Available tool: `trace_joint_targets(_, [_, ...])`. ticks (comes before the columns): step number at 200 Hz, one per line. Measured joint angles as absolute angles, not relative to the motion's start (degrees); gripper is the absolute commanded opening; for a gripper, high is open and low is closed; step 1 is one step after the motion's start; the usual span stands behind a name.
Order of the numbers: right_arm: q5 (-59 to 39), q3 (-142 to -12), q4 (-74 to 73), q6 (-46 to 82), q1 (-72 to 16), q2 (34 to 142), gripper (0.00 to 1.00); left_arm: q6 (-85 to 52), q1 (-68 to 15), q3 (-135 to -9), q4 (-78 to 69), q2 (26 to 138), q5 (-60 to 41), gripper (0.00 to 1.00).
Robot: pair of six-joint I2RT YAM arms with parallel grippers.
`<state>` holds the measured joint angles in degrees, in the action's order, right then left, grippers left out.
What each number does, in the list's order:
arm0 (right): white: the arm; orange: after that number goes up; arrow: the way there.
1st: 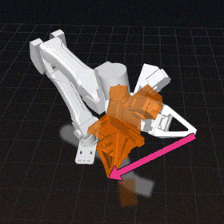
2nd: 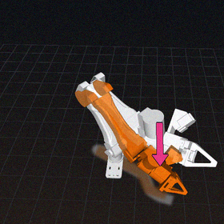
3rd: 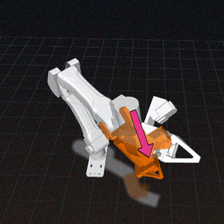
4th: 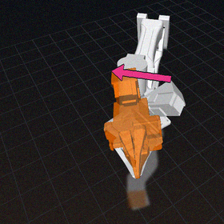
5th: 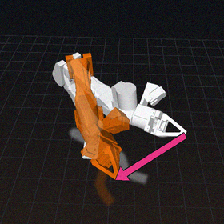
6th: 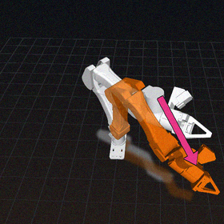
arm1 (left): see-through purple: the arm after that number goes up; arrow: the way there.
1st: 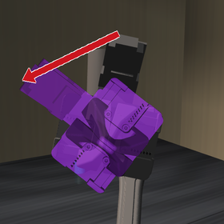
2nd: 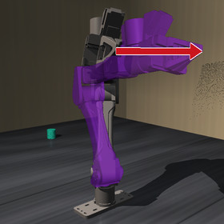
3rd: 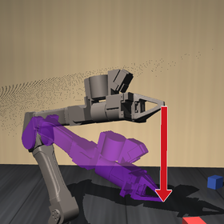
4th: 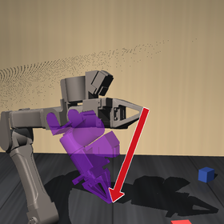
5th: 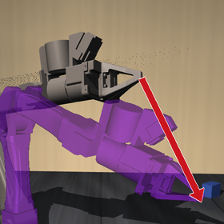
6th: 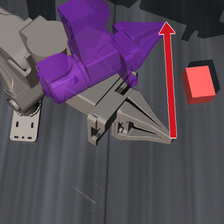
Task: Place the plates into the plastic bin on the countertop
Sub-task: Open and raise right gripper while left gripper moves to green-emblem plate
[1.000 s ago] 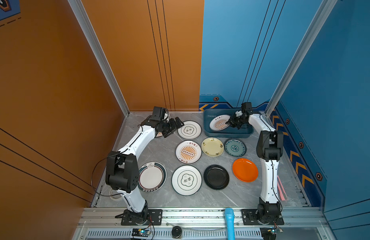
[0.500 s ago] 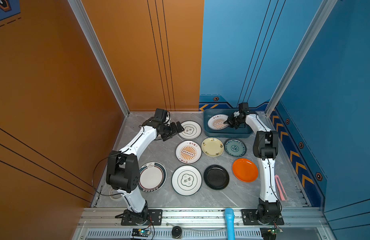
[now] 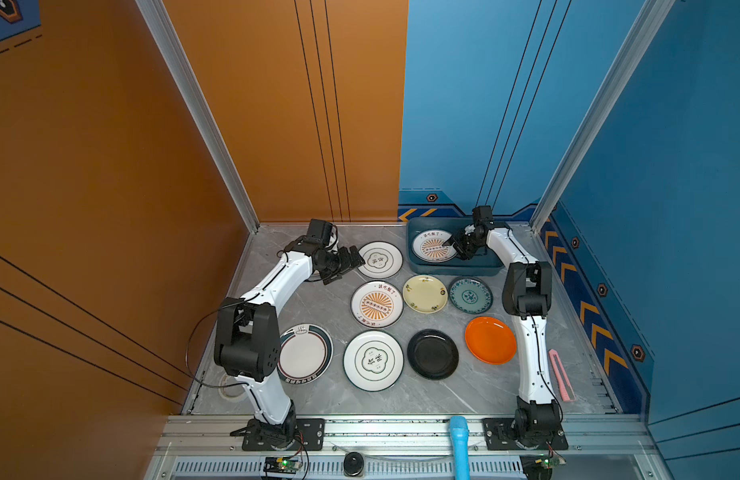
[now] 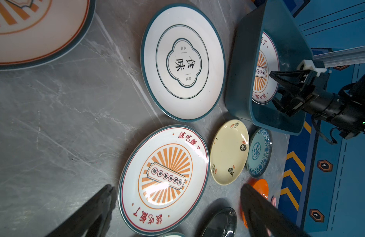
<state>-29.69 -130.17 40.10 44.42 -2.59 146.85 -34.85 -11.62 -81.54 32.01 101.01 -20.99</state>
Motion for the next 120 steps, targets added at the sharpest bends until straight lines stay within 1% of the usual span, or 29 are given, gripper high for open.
trace_joint_targets(26, [-27.4, -131.1, 42.1, 43.9, -2.7, 146.8, 0.55, -34.7, -11.6, -81.5, 32.0, 102.1, -21.0, 0.96])
trace_joint_targets(83, [-16.6, -132.3, 48.6, 38.3, -2.7, 145.7, 0.55, -34.3, -11.6, -81.8, 32.0, 105.2, -19.9, 0.95])
trace_joint_targets(120, [-12.6, -132.3, 51.1, 35.3, -2.6, 144.0, 0.55, -34.3, -11.4, -82.8, 31.3, 107.9, -19.1, 0.93])
